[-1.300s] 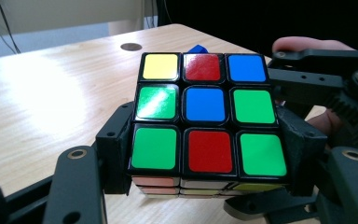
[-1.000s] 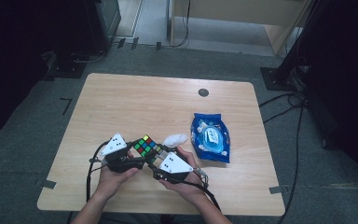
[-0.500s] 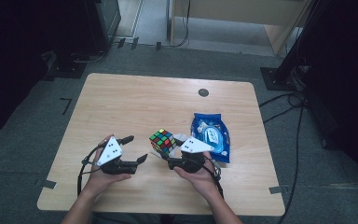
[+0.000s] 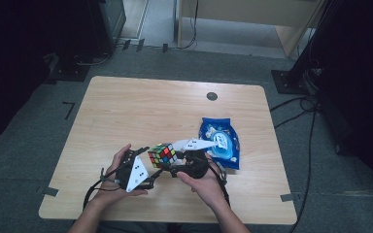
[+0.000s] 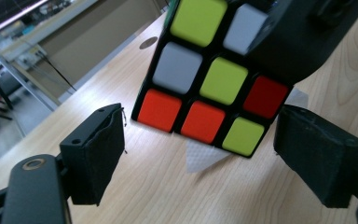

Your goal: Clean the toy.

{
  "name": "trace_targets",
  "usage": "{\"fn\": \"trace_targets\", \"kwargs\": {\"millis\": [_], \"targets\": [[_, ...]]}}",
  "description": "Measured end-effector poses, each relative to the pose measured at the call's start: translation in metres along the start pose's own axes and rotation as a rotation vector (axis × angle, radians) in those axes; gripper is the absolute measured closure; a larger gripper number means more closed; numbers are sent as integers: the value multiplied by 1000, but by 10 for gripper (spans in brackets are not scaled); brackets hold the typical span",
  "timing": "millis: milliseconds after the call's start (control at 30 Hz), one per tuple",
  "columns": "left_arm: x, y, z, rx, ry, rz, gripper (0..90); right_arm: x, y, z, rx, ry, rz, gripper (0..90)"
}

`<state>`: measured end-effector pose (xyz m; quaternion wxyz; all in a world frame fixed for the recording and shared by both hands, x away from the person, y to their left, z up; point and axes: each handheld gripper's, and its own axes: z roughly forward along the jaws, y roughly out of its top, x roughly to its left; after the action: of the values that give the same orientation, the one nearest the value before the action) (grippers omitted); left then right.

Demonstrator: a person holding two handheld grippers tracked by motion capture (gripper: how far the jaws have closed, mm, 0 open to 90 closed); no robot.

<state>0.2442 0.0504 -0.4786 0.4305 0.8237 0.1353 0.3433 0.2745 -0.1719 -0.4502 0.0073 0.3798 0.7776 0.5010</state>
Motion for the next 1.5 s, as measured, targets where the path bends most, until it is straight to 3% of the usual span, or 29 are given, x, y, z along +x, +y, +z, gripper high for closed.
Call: {"fn": "trace_targets", "kwargs": {"millis": [200, 267, 367, 433, 467, 500, 533, 567, 600, 633, 700, 767, 933, 1033, 1100, 1167, 1267, 1333, 1367, 1400, 1500], "targets": [[-7, 1, 2, 4, 19, 31, 293, 2, -1, 5, 38, 34, 35, 349], [-9, 0, 2, 2, 23, 53, 334, 1, -1, 6, 28, 40, 48, 348], [-6, 0, 3, 2, 8, 26, 338, -1, -1, 5, 15, 52, 47, 347], [2, -4, 3, 31, 24, -31, 340, -6, 0, 1, -32, 71, 53, 348], [2, -4, 3, 31, 24, -31, 340, -8, 0, -2, -57, 77, 60, 348], [11, -10, 3, 55, 41, -86, 340, -10, 1, -5, -79, 81, 64, 347], [16, -13, 3, 67, 49, -113, 340, -12, 1, -8, -98, 71, 70, 347], [16, -13, 3, 67, 49, -113, 340, -12, 1, -8, -98, 71, 70, 347], [25, -18, 2, 82, 62, -169, 340, -17, -1, -8, -114, 23, 76, 356], [29, -20, 2, 87, 66, -191, 340, -18, -3, -5, -110, -28, 54, 365], [32, -21, 2, 93, 68, -202, 339, -21, -11, 7, -87, -151, 11, 390], [34, -23, 2, 105, 77, -220, 340, -23, -19, 23, -61, -231, -11, 392], [33, -21, 1, 88, 41, -246, 339, -19, -27, 51, -7, -337, -122, 449], [33, -21, 1, 80, 6, -256, 340, -22, -30, 56, 22, -386, -112, 565], [34, -21, 1, 71, -14, -273, 340, -25, -33, 56, 54, -399, -112, 695], [35, -20, 0, 63, -26, -290, 340, -27, -35, 55, 61, -397, -102, 800], [35, -19, -2, 42, -48, -301, 340, -30, -35, 48, 35, -366, -62, 867], [33, -17, -2, 30, -64, -302, 339, -28, -30, 36, -39, -315, -47, 880], [33, -17, -2, 30, -64, -302, 339, -28, -30, 36, -39, -315, -47, 880], [29, -16, -1, 23, -88, -292, 339, -22, -23, 24, -124, -257, -56, 883], [20, -12, 2, 9, -129, -266, 340, -12, -14, 13, -191, -196, -77, 887]]}}
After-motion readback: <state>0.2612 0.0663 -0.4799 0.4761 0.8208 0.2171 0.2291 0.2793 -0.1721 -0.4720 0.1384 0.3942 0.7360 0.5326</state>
